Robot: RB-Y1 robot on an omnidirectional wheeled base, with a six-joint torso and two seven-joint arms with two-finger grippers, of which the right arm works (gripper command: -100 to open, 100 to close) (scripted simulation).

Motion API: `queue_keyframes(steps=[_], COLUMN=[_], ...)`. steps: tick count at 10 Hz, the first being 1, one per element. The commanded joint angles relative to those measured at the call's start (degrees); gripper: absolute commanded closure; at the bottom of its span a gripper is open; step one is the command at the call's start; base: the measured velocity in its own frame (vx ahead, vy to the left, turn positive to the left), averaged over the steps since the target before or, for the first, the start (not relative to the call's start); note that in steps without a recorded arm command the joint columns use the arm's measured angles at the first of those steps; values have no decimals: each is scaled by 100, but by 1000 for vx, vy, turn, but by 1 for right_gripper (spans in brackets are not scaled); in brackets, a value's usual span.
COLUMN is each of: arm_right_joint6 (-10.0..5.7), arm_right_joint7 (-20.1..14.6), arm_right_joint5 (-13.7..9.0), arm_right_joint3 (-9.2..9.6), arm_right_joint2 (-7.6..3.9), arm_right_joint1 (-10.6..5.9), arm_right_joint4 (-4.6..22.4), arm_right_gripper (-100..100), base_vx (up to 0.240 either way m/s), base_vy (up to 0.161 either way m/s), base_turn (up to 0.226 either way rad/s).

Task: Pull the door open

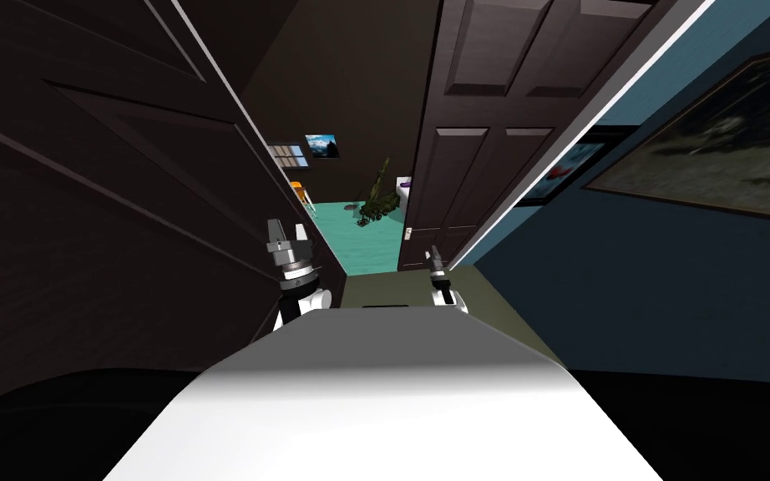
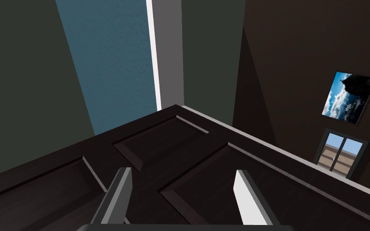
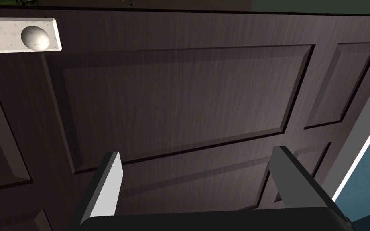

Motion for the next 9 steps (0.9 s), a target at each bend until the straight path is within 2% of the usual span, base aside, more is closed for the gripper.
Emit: queue_keyframes(steps=[1, 2, 3, 5, 7, 9], arm_right_joint6=[-34, -60, -60, -111, -137, -183], arm_right_joint7=[-51, -71, -71, -112, -132, -168], arm_right_joint5=[47, 75, 75, 133, 161, 213], arm_right_joint3=[-20, -31, -31, -52, -63, -83], arm_right_joint2=[-39, -53, -53, -81, -94, -118], arm_right_joint1=[-104, -171, -171, -304, -369, -490], arm_right_joint4=[286, 472, 497, 869, 1051, 1387], arm_right_gripper=[-100, -100, -100, -100, -100, -100], base_vx=[104, 101, 61, 57, 78, 65], base_vy=[10, 7, 11, 11, 13, -1], base_turn=[-9, -6, -2, -5, -5, -4])
